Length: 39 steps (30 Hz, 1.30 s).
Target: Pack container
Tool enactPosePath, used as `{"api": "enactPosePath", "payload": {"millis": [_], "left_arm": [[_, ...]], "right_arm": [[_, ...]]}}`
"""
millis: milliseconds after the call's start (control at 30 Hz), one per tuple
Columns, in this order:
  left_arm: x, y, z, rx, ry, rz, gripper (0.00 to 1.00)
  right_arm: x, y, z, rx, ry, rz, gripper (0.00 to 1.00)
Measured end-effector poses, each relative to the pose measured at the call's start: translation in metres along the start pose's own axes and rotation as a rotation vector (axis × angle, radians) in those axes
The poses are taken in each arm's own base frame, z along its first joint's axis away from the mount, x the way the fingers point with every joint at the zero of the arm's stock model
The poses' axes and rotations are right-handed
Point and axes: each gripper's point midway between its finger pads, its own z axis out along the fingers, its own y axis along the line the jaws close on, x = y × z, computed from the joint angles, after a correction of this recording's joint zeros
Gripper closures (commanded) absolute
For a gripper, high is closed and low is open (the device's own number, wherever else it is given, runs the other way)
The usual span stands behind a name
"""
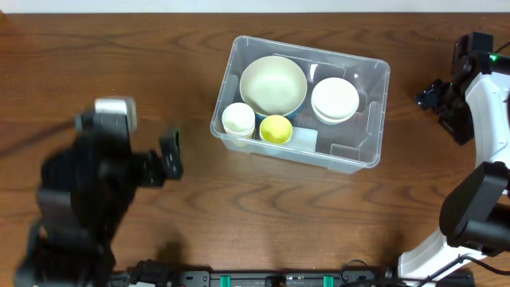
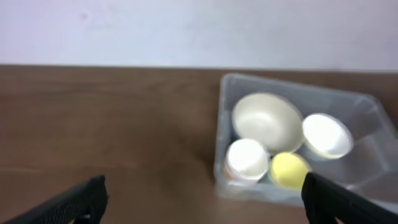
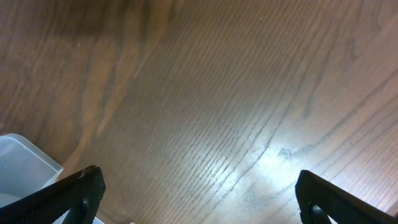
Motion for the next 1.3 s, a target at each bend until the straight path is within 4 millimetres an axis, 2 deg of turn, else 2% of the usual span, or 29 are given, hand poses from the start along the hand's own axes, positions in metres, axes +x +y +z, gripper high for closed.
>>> {"api": "enactPosePath", "payload": {"millis": [133,267,400,567,767,933,1033,1300], "left_arm": [[0.032,-0.002,-0.003,0.059,-0.081,-0.082,0.02],[0.062,0.0,0.002,0.074,-0.064,-0.15,0.02],[0.095,0.005,0.01,0.053,0.047,-0.19,0.02],[0.134,0.01,0.006,0.018,0.205,-0.211,0.02],[0.136,0.01,0.006,0.019,0.214,-0.203,0.02],[0.121,0.007,0.011,0.044,0.146,-0.098,0.02],[0.122,0.008,0.023,0.053,0.116,-0.038,0.02],[0.142,0.019,0.067,0.049,0.008,0.021,0.02]], "right_arm": [[0.0,0.0,0.0,0.001,0.001,0.0,0.01],[0.0,0.0,0.0,0.0,0.001,0.0,0.01],[0.0,0.0,0.0,0.0,0.001,0.0,0.02],[0.0,0.0,0.0,0.0,0.001,0.0,0.01],[0.0,0.0,0.0,0.0,0.001,0.0,0.01],[0.0,0.0,0.0,0.0,0.001,0.0,0.01],[0.0,0.0,0.0,0.0,0.001,0.0,0.01],[0.0,0.0,0.0,0.0,0.001,0.0,0.01]]}}
